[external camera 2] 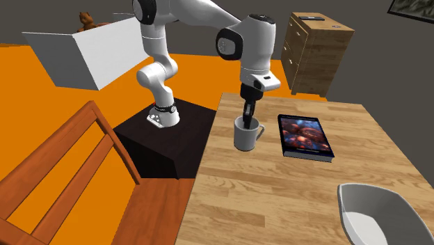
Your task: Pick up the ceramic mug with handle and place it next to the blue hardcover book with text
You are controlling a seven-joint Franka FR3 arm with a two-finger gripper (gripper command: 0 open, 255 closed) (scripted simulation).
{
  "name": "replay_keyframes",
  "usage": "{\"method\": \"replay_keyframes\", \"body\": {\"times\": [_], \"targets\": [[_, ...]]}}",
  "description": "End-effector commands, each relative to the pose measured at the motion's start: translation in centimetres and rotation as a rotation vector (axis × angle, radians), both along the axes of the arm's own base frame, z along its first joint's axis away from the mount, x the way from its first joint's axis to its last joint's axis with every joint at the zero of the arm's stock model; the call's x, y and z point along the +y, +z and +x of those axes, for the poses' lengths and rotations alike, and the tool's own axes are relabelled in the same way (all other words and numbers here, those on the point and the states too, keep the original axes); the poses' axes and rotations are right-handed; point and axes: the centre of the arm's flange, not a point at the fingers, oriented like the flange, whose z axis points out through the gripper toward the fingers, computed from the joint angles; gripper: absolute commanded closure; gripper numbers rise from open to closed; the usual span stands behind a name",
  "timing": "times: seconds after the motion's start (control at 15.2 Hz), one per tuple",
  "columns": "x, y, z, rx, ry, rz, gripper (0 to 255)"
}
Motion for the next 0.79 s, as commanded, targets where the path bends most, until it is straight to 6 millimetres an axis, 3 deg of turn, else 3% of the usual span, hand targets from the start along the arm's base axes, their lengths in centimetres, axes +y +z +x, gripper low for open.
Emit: {"method": "replay_keyframes", "body": {"times": [0.0, 0.73], "targets": [[2.6, -0.1, 0.0, 0.000, -0.002, -0.001, 255], [17.0, 0.0, -1.1, 0.000, -0.002, -0.001, 255]]}}
